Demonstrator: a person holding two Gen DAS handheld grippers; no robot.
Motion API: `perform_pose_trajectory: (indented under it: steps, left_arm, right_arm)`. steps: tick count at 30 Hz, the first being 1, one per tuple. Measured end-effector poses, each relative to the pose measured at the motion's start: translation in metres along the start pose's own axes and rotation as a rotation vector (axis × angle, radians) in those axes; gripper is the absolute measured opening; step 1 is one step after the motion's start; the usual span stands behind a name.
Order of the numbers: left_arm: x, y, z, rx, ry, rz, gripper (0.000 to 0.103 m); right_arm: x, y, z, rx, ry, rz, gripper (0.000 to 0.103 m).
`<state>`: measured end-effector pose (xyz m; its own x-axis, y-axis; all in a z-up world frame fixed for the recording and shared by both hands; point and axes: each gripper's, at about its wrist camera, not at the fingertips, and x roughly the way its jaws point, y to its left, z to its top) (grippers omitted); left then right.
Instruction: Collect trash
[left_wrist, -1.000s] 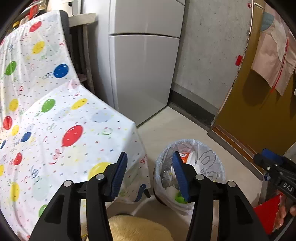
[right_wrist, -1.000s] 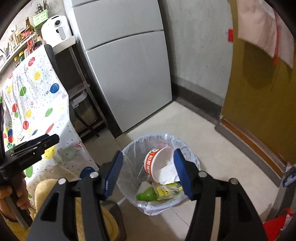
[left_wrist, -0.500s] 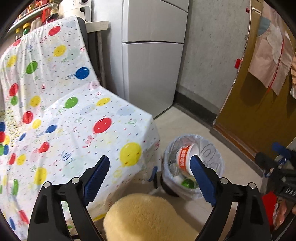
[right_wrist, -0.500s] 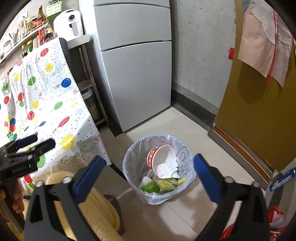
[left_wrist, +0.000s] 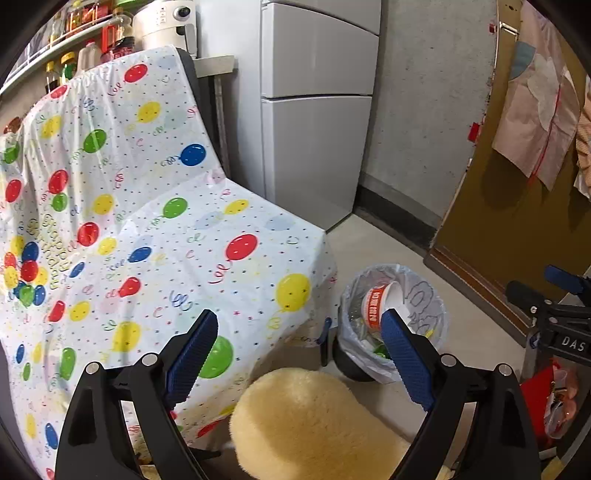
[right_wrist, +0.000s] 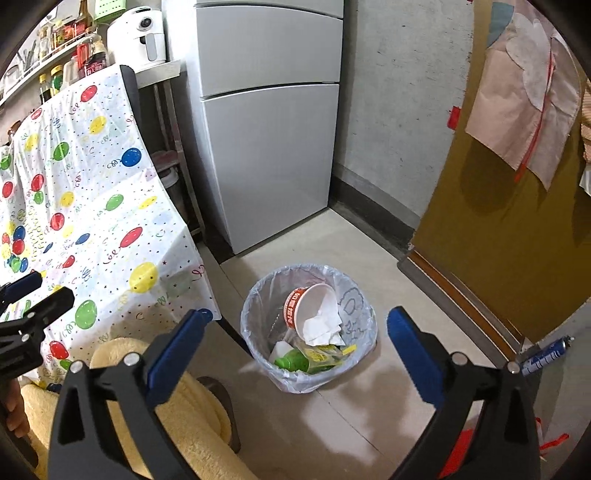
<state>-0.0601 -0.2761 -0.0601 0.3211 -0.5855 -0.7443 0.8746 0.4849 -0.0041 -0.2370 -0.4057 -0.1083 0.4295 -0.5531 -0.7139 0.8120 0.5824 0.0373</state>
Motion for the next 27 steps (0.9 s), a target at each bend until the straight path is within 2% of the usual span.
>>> perform_pose_trajectory:
  steps: [7, 27]
  left_arm:
    - [-0.008, 0.004, -0.003, 0.019, -0.003, 0.034, 0.089]
    - [-0.011, 0.002, -0.004, 0.007, -0.001, 0.037, 0.089]
  right_arm:
    - [-0.008, 0.009, -0.006, -0.024, -0.006, -0.003, 0.097]
    - [0.003, 0.002, -0.01, -0.014, 0.016, -0.001, 0.097]
